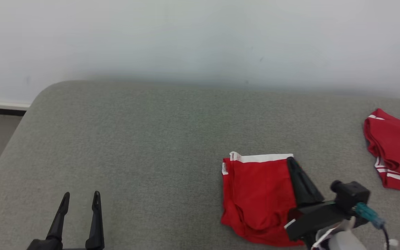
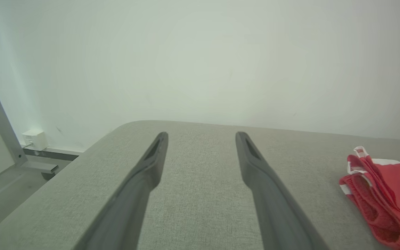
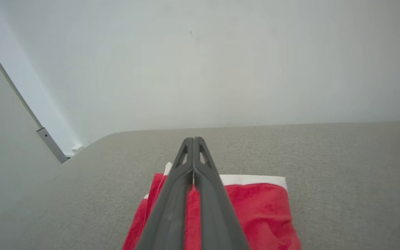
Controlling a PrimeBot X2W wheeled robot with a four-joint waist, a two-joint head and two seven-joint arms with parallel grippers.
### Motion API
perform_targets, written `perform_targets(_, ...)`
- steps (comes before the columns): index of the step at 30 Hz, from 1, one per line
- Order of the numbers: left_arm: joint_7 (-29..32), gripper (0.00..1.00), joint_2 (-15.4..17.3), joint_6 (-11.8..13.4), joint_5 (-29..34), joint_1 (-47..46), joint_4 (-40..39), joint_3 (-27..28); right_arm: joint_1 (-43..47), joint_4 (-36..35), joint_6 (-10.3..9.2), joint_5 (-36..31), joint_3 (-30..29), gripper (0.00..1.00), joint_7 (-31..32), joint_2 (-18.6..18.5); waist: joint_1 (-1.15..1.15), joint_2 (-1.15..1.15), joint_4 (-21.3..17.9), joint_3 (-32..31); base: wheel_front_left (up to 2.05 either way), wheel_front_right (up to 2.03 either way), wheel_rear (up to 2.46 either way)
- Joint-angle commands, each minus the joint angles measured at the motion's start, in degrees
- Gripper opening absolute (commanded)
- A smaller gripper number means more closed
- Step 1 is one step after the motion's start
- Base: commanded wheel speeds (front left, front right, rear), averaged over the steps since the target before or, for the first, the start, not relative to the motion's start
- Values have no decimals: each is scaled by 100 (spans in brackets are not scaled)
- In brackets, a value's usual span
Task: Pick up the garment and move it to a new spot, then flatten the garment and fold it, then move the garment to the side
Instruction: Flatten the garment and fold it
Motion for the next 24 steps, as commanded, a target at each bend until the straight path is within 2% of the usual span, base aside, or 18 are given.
perform_targets(1, -16, 100, 6, 6, 46, 105, -43, 29, 134, -134, -13, -83, -144, 0, -24, -68, 0, 0, -207, -62, 0, 0, 0)
perform_targets(9, -16, 100, -23, 6, 56, 148, -45, 7, 809, -736, -13, -288, -973, 0, -24, -79, 0, 0, -629, -87, 0, 0, 0)
perform_targets(15, -16, 100, -15, 6, 89, 246, 18, 17, 1241, -953, -13, -452, -1105, 0, -24, -45, 0, 0, -876, -112, 0, 0, 0)
perform_targets(20, -16, 100, 31, 6, 99, 342, -51, -67, 1459, -1021, -13, -536, -1154, 0, -25, -9, 0, 0, -917, -154, 0, 0, 0)
perform_targets(21, -16, 100, 45, 6, 48, 354, -18, -84, 1475, -1019, -13, -546, -1160, 35, -25, 1, 0, 0, -915, -162, 0, 0, 0)
perform_targets(22, -16, 100, 85, 6, 56, 338, -11, -89, 1490, -1026, -13, -578, -1168, 58, -25, 8, 0, 0, -909, -171, 0, 0, 0)
perform_targets(23, -16, 100, 123, 6, 90, 324, 1, -92, 1513, -1014, -13, -617, -1164, 100, -25, 6, 0, 0, -901, -181, 0, 0, 0)
perform_targets(24, -16, 100, 132, 6, 95, 335, 13, -103, 1519, -1035, -14, -627, -1169, 100, -25, 15, 0, 0, -890, -191, 0, 0, 0)
